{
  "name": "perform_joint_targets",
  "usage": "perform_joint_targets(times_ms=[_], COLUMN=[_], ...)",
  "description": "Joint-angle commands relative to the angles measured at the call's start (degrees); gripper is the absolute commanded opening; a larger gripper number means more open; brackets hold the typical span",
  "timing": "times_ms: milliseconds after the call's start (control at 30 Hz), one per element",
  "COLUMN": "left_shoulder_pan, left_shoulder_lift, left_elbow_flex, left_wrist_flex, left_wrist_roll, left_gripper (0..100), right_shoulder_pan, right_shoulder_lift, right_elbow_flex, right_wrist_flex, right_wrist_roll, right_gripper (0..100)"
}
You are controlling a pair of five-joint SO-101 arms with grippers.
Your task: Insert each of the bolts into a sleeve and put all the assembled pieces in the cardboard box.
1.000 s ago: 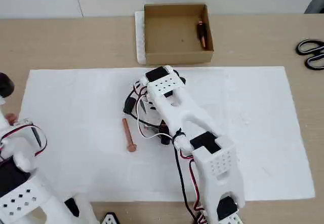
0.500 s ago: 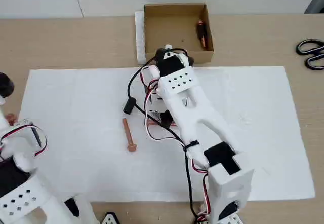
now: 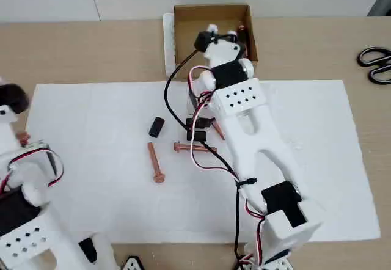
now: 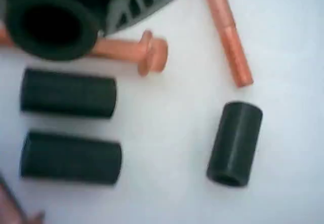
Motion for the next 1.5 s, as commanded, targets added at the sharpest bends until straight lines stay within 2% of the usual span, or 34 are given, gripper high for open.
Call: perform_joint_targets(times_ms=[0,233,333,633,867,1033,1133,1300,1467], left_shoulder_pan=[3.9,8.0,9.1,9.7,14.2,16.8,18.5,20.8,20.7], left_shoulder_lift=[-0.7,-0.6,-0.6,-0.6,-0.6,-0.6,-0.6,-0.6,-0.7], left_elbow_flex=[-0.7,-0.7,-0.7,-0.7,-0.7,-0.3,-0.3,-0.3,3.5], left_wrist_flex=[-1.3,-1.1,-1.1,-1.5,-1.1,-1.2,-1.4,-1.7,-6.0], left_wrist_roll=[-0.5,-0.5,-0.5,-0.5,-0.3,-0.3,-0.2,-0.2,-0.2], left_gripper=[1,1,1,1,1,1,1,1,1], right_shoulder_pan=[2.3,4.1,4.0,3.9,3.9,3.9,3.9,4.2,4.2], right_shoulder_lift=[-4.3,-9.5,-13.8,-25.6,-38.9,-52.3,-60.8,-74.1,-85.6], right_elbow_flex=[-1.4,-1.4,-1.4,-1.3,1.6,14.7,26.8,51.2,70.8], right_wrist_flex=[-3.8,-8.8,-10.5,-11.1,-11.0,-13.0,-17.7,-34.0,-48.6], right_wrist_roll=[7.5,22.8,26.6,27.1,27.3,27.3,27.3,27.3,27.3], right_gripper=[0.4,0.4,0.4,0.4,0.4,0.4,0.4,0.4,0.4])
